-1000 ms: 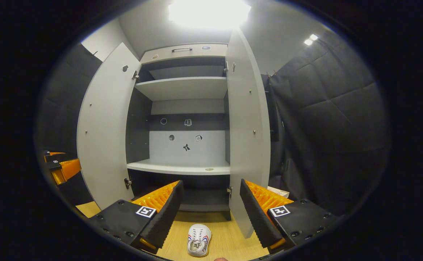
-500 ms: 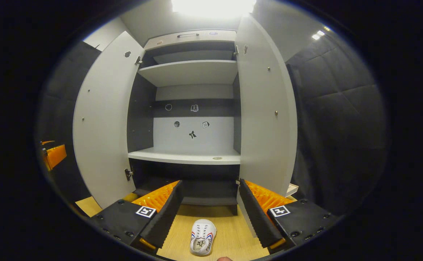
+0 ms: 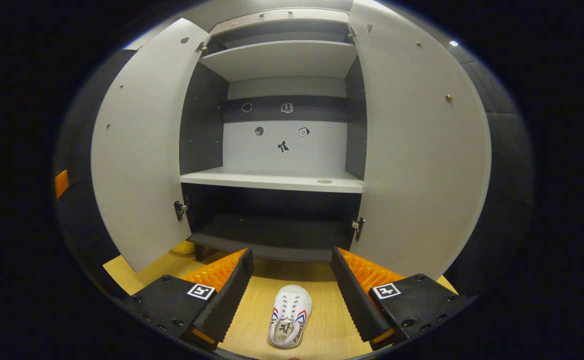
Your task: Grab one shoe with the right hand and put it into the shoe cabinet, grab the other shoe with the left hand and put it into the shoe cabinet; then close the right door with the right hand and the left door with the left hand.
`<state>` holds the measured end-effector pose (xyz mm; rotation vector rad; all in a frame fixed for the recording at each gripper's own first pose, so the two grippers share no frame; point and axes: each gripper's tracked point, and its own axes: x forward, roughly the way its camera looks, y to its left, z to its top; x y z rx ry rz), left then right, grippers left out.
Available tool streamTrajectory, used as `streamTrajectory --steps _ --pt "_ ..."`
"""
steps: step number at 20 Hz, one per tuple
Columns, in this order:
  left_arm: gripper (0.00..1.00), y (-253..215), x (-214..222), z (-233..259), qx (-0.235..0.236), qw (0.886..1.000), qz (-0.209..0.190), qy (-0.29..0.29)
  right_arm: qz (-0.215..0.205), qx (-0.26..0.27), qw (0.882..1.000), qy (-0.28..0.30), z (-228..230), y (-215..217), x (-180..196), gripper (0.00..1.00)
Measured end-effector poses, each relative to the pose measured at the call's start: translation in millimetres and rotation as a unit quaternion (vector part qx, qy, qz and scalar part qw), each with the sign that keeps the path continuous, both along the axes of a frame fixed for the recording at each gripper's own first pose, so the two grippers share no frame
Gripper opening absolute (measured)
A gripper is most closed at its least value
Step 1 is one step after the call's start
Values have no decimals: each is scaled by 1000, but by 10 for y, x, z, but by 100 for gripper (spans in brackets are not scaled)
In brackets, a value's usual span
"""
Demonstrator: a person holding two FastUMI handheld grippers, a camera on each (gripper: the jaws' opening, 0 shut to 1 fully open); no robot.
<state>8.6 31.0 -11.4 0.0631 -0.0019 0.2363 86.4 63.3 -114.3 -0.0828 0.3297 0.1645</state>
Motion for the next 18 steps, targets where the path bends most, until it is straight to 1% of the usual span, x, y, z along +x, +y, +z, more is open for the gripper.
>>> streamTrajectory --steps 4,9,15,16,17,18 --pt "94 198 -187 -29 -1 1000 22 7 15 -5 999 42 -313 107 76 99" --pt "94 298 -240 -67 4 999 44 16 29 -28 995 94 -740 173 112 99" --pt "94 441 -345 -102 7 997 67 24 38 -46 985 164 -1299 236 80 99" --pt "93 466 -362 -108 10 997 70 24 38 -49 983 172 -1375 238 86 96" --pt "94 479 -374 -87 13 997 72 24 39 -55 981 180 -1445 235 98 99" --pt "93 480 -379 -74 16 997 73 24 42 -61 979 189 -1533 247 84 99"
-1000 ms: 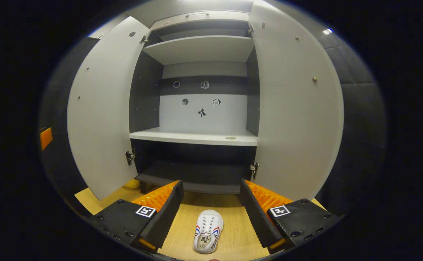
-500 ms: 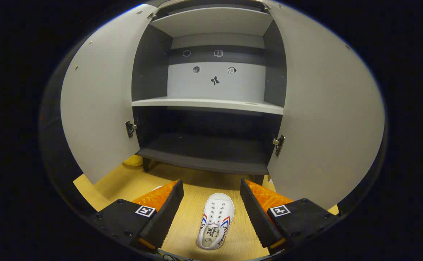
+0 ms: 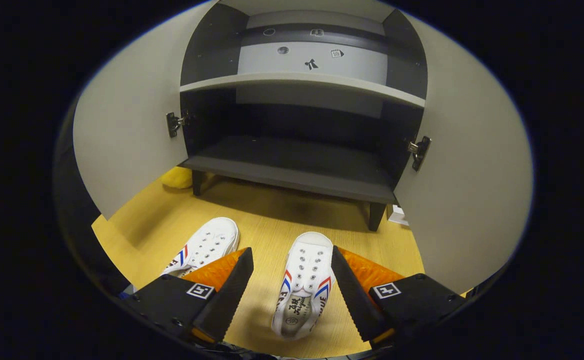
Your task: Grab one shoe with the right hand and put it into the shoe cabinet, grab the other shoe with the left hand and put it into the shoe cabinet; then close the right door with the right hand and the left door with the left hand.
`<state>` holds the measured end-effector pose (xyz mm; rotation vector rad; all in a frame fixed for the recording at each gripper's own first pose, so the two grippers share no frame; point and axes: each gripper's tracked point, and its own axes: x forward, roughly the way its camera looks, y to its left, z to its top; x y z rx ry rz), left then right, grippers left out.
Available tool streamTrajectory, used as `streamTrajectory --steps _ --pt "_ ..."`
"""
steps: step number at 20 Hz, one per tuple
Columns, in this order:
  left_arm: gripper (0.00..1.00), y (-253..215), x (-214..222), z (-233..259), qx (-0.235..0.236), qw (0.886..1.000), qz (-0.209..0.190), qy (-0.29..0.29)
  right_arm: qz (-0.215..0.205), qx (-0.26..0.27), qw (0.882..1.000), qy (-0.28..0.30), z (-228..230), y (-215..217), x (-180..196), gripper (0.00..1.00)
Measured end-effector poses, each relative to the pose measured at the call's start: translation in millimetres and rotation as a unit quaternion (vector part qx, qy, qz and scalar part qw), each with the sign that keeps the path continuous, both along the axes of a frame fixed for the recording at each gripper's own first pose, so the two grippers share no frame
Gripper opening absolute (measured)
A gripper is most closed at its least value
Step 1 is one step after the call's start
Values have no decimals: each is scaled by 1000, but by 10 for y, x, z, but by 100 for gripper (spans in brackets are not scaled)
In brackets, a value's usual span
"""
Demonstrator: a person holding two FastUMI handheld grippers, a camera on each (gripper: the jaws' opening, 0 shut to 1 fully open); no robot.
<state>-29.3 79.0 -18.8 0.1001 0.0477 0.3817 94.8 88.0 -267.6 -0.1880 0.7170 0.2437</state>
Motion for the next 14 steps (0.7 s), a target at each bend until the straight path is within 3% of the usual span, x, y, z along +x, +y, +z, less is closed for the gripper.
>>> streamTrajectory --steps 13,14 --pt "94 113 -83 -53 0 1000 20 10 -3 -6 991 137 -811 77 -165 99" --pt "94 121 -85 -66 -1 1000 20 11 -3 -7 989 145 -856 70 -176 92"
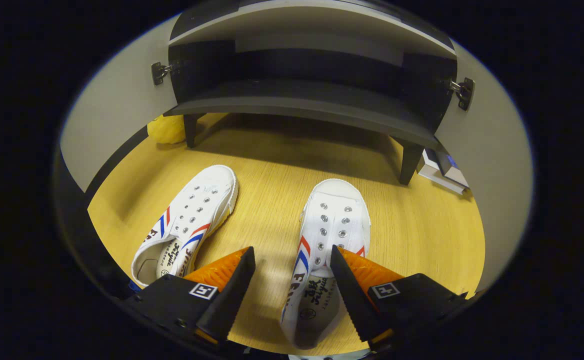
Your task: Grab one shoe with the right hand and put it into the shoe cabinet, grab the other shoe with the left hand and put it into the shoe cabinet; then close the right door with the right hand and the left door with the left hand.
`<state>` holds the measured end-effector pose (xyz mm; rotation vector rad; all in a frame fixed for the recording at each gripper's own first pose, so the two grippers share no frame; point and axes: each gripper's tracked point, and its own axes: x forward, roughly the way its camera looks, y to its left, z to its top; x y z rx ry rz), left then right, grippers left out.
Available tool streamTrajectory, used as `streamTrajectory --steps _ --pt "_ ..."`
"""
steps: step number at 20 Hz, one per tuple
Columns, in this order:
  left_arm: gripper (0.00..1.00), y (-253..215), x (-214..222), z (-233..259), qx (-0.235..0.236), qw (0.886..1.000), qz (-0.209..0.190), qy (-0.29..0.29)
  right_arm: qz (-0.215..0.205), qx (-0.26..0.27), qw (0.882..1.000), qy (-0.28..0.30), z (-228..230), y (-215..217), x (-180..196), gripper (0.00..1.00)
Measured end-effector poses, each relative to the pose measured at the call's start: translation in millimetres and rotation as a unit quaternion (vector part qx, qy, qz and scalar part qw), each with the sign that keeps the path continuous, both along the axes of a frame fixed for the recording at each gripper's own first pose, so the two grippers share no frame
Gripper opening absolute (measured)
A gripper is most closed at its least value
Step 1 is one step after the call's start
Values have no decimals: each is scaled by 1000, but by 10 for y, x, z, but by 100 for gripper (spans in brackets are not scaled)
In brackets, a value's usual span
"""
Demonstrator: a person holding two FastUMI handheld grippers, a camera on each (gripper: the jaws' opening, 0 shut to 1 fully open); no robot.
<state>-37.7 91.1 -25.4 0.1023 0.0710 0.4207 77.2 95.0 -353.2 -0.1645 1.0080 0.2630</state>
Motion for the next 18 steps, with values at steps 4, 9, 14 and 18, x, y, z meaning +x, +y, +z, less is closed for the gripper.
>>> streamTrajectory --steps 4,9,14,18 --pt "94 8 23 -6 -2 1000 2 0 6 -12 1000 21 -110 15 30 89" --pt "94 -14 39 -1 -4 1000 1 -3 -25 -51 998 26 -149 -166 116 39" --pt "94 -47 62 -2 -9 1000 -5 -6 -26 -26 999 26 -147 -150 160 4" --pt "94 -103 77 50 -8 1000 -11 -13 -44 0 999 6 -46 -157 100 1"
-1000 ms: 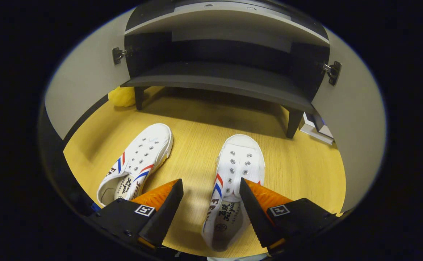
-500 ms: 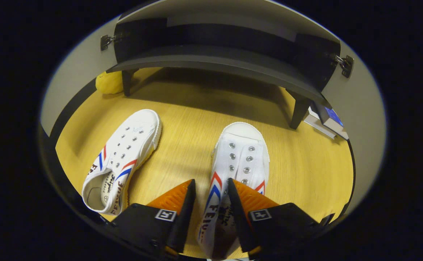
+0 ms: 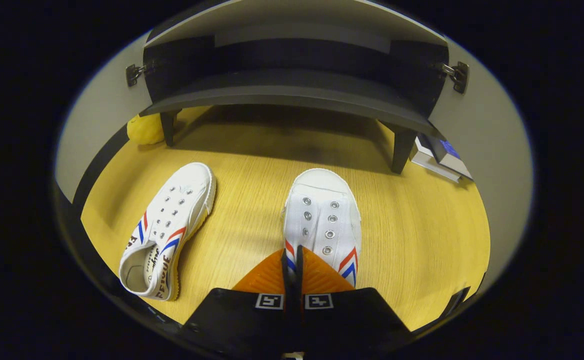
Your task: Grab one shoe with the right hand and put it into the shoe cabinet, grab the other shoe with the left hand and put it into the shoe cabinet; then close the right door with the right hand and the left door with the left hand.
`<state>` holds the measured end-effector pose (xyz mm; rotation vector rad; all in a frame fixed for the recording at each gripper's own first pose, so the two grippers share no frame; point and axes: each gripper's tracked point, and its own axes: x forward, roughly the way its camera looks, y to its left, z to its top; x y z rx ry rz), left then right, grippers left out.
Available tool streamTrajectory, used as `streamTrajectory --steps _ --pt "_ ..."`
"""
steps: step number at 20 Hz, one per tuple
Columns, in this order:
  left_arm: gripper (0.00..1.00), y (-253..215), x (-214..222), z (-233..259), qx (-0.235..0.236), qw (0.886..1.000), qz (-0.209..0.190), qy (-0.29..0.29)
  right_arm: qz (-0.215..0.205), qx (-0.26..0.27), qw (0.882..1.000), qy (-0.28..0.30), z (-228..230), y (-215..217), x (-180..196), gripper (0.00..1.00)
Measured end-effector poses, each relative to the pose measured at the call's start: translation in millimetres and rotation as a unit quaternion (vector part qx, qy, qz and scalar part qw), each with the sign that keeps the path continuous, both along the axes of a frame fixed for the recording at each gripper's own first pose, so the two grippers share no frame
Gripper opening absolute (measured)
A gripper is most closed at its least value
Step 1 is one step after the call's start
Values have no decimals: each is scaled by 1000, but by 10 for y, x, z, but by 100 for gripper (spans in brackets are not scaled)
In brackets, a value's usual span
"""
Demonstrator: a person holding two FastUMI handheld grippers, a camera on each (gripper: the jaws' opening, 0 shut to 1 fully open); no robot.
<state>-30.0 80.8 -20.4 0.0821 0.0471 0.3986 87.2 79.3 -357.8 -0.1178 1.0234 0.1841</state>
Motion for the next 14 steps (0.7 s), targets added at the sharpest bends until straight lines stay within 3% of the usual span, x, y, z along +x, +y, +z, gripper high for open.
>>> streamTrajectory --steps 6,14 --pt "93 -187 98 17 -5 1000 -30 -6 -31 52 998 -22 385 -154 30 2" --pt "93 -512 304 -2 -12 997 -69 -10 -15 99 991 -85 1119 -84 111 1"
